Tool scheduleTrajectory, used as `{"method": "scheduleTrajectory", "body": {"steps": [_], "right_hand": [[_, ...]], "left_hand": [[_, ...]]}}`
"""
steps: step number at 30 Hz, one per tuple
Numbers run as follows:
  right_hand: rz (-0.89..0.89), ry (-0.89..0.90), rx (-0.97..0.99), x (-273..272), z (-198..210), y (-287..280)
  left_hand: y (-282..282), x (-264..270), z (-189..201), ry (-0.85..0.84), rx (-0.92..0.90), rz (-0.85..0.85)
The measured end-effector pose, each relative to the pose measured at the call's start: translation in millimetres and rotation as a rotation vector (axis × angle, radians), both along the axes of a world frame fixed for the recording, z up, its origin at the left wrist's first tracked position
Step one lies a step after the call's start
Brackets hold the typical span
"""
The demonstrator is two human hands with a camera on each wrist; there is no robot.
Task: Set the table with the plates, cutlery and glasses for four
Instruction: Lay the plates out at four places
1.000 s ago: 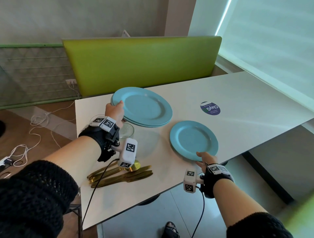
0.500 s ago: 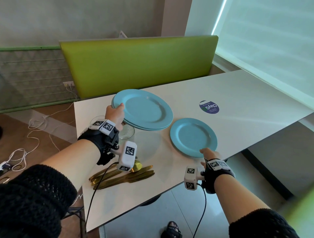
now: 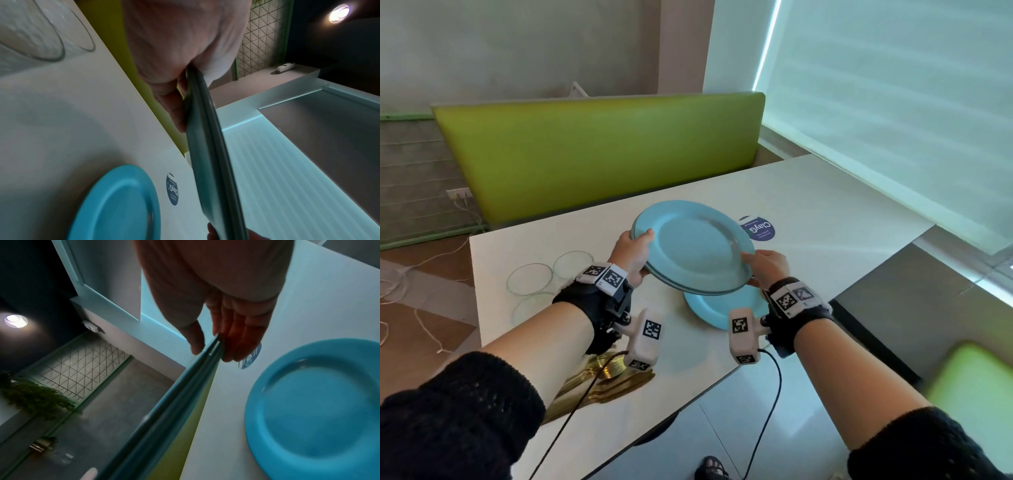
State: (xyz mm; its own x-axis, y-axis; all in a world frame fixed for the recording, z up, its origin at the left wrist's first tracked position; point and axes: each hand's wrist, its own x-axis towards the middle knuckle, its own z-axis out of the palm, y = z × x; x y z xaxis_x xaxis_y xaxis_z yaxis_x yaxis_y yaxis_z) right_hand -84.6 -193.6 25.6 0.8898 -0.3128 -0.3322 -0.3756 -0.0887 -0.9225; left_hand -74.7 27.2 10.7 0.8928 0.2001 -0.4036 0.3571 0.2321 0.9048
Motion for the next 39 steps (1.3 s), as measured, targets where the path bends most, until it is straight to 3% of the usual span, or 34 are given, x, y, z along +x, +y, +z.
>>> {"method": "scheduleTrajectory", "body": {"steps": [2, 9, 13, 19, 28, 39], "right_hand": [[-0.025, 0.015, -0.001, 8, 1, -15], [-0.119, 0.102, 0.345, 45, 3, -74], [-0.098, 0.098, 0.357, 71, 9, -113], [-0.227, 0.051, 0.376, 111, 13, -179], [-0.508, 0.030, 0.458, 129, -29, -260], [-0.484, 0.263, 0.400, 127, -76, -285]], "left_hand": [[-13, 10, 1, -0.010, -0.007, -0.007], [-63, 57, -11, 0.036, -0.049, 0.032], [-98, 87, -17, 0.065, -0.067, 0.056], [-139, 125, -17, 0.065, 0.035, 0.128], [-134, 169, -40, 0.087, 0.201, 0.278], [-135, 182, -56, 0.104, 0.235, 0.320]]}}
